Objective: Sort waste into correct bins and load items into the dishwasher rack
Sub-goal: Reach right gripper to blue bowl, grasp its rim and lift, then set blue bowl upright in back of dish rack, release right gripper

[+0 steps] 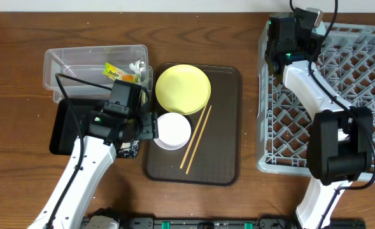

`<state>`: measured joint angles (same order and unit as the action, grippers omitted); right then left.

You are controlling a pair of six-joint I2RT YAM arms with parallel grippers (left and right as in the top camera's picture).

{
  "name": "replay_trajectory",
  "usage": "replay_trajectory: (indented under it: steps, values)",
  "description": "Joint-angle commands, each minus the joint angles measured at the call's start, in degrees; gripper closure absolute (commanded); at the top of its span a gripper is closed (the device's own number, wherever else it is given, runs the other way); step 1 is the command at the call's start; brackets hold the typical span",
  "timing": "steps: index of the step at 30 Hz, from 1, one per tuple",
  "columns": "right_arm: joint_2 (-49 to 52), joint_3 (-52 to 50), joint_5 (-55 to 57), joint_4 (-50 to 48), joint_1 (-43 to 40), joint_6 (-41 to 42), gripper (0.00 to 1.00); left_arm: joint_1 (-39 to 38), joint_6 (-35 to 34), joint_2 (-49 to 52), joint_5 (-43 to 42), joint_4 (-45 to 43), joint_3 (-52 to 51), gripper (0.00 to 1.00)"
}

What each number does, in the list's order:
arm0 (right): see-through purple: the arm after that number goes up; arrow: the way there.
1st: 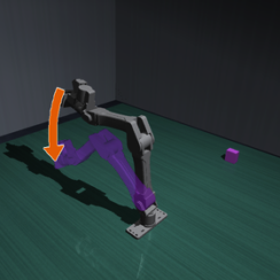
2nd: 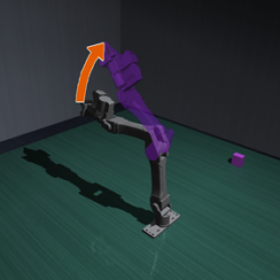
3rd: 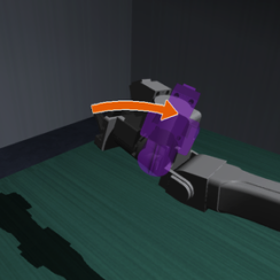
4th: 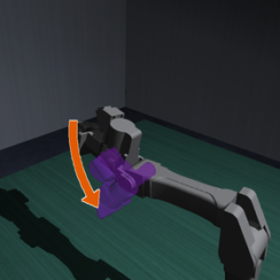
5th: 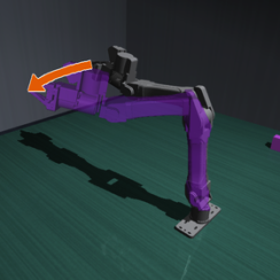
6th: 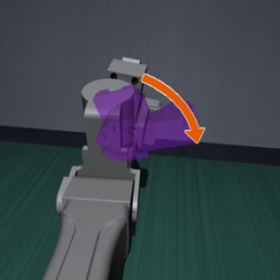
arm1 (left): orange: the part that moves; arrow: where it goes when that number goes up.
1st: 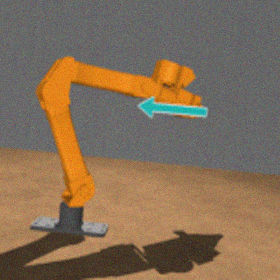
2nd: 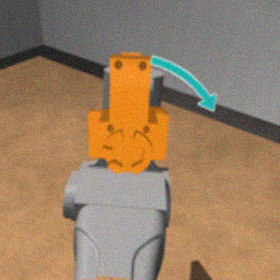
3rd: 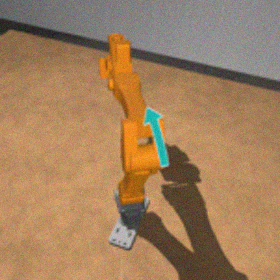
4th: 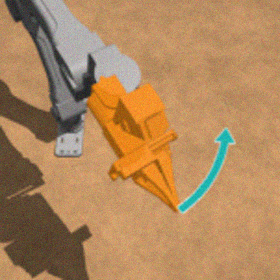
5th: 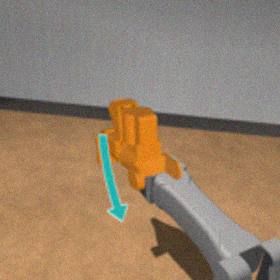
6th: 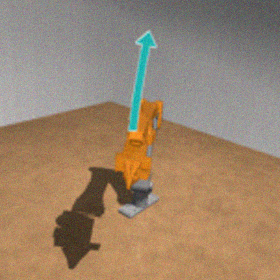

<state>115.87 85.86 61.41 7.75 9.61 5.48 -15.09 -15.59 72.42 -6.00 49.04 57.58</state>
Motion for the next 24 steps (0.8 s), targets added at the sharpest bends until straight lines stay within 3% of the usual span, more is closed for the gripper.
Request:
replay_trajectory:
  steps: [1,24]
  values:
    - [0.52,0.59,-0.94,-0.57,-0.04,0.96,0.99,0.17,0.28,-0.17,0.46,0.02,0.39,0.28]
    - [2.38,0.59,-1.79,-1.33,1.81,1.33,0.99,0.17,0.07,-0.20,0.46,0.17,0.39,0.28]
